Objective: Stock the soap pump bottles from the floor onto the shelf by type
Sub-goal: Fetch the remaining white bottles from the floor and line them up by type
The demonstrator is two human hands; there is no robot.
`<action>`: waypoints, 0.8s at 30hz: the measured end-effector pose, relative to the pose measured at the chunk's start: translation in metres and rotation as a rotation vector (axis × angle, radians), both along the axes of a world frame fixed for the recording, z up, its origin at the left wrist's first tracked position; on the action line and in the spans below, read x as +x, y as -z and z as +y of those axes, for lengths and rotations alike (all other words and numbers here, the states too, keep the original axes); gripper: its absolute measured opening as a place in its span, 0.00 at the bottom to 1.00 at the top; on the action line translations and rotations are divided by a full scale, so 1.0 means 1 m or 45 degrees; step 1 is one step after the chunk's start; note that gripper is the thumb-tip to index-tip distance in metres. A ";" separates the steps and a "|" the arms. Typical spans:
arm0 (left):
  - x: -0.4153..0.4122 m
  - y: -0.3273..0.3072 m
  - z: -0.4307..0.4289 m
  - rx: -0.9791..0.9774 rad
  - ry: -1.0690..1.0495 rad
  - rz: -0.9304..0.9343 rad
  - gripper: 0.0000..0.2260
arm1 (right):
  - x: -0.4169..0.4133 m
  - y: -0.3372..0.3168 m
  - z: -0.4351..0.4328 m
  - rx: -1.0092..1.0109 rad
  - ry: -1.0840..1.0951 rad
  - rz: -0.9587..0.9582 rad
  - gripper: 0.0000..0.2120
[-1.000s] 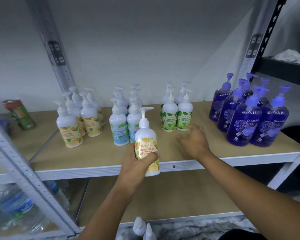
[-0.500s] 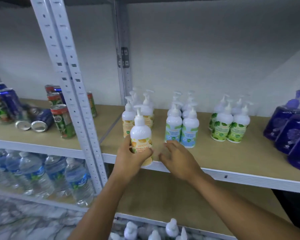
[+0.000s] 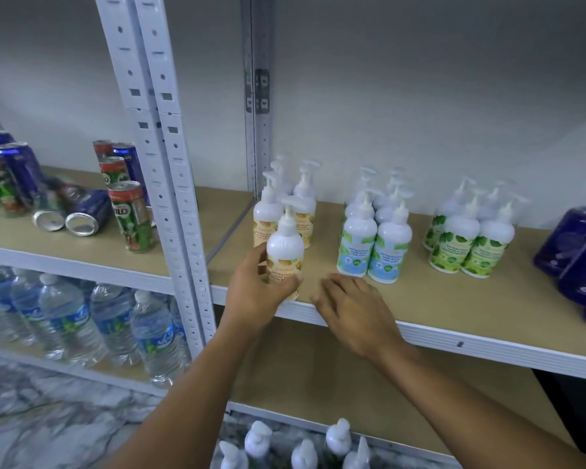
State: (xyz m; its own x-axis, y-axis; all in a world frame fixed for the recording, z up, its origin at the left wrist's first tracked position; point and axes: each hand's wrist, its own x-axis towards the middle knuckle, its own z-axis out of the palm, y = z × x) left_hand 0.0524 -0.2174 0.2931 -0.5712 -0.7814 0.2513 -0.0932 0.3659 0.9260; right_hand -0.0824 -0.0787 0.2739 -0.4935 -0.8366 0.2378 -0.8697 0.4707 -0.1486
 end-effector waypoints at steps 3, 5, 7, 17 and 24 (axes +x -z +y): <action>-0.001 0.003 0.005 -0.079 -0.092 -0.057 0.33 | 0.004 -0.001 0.002 0.062 0.038 0.044 0.25; 0.002 0.006 0.009 -0.116 -0.138 -0.136 0.34 | 0.008 0.001 0.002 0.104 0.079 0.065 0.26; 0.006 0.010 0.011 -0.142 -0.167 -0.189 0.33 | 0.011 0.003 0.002 0.127 0.113 0.046 0.27; -0.015 0.008 0.003 -0.209 -0.295 -0.318 0.27 | 0.012 0.012 0.002 0.112 0.188 0.047 0.28; -0.049 0.007 -0.012 -0.251 -0.465 -0.442 0.27 | 0.012 0.014 0.001 0.075 0.200 0.089 0.30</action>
